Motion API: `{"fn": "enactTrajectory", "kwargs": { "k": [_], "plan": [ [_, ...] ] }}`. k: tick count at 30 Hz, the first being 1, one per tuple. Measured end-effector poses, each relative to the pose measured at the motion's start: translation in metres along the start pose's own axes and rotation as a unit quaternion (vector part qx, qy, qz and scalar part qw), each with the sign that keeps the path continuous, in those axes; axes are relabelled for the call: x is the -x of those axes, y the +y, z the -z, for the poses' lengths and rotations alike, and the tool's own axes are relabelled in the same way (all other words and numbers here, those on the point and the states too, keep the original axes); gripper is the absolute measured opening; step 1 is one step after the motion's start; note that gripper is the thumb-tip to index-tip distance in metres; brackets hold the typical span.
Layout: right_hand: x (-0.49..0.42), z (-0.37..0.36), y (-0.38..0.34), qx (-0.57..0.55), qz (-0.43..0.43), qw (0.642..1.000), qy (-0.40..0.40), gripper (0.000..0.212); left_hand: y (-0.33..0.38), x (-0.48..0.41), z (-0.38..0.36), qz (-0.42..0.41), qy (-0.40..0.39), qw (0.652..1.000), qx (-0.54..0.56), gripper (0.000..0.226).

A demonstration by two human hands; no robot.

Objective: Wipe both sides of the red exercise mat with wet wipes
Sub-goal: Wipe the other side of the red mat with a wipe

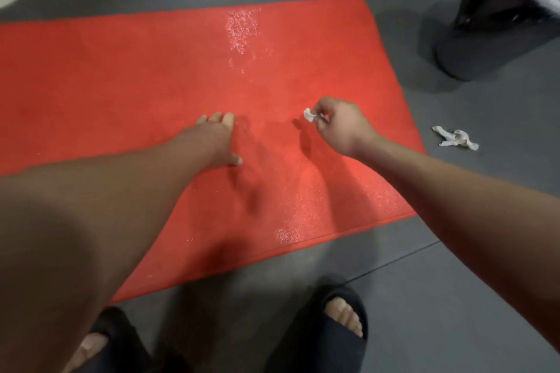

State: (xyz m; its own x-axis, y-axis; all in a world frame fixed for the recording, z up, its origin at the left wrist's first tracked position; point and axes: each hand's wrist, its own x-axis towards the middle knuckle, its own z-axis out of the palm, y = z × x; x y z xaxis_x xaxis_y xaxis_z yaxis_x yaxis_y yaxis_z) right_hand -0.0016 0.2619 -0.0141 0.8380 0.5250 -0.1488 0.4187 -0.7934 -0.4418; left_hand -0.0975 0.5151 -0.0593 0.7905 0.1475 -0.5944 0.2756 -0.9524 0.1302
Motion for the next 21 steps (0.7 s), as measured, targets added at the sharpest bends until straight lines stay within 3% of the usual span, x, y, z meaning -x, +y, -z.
{"fn": "enactTrajectory", "kwargs": {
  "k": [4, 9, 14, 19, 21],
  "plan": [
    [-0.035, 0.009, -0.017, -0.010, 0.005, 0.999, -0.045, 0.008, -0.010, -0.015, 0.021, 0.009, 0.040, 0.999, 0.010, 0.097],
    [-0.098, -0.008, -0.031, -0.079, -0.013, 0.996, -0.037, 0.020, -0.024, -0.059, 0.043, 0.020, 0.115, 0.993, 0.022, 0.080],
    [-0.157, -0.038, -0.005, -0.019, -0.057, 0.997, 0.048, 0.015, -0.045, -0.094, 0.038, 0.045, 0.158, 0.983, 0.077, 0.065],
    [-0.180, -0.051, 0.011, 0.038, -0.154, 0.975, 0.153, 0.024, -0.042, -0.102, 0.008, 0.070, 0.271, 0.958, 0.067, 0.061],
    [-0.176, -0.069, -0.009, 0.034, -0.127, 0.977, 0.166, 0.028, -0.041, -0.104, 0.005, 0.074, 0.304, 0.947, 0.070, 0.060]
  ]
}}
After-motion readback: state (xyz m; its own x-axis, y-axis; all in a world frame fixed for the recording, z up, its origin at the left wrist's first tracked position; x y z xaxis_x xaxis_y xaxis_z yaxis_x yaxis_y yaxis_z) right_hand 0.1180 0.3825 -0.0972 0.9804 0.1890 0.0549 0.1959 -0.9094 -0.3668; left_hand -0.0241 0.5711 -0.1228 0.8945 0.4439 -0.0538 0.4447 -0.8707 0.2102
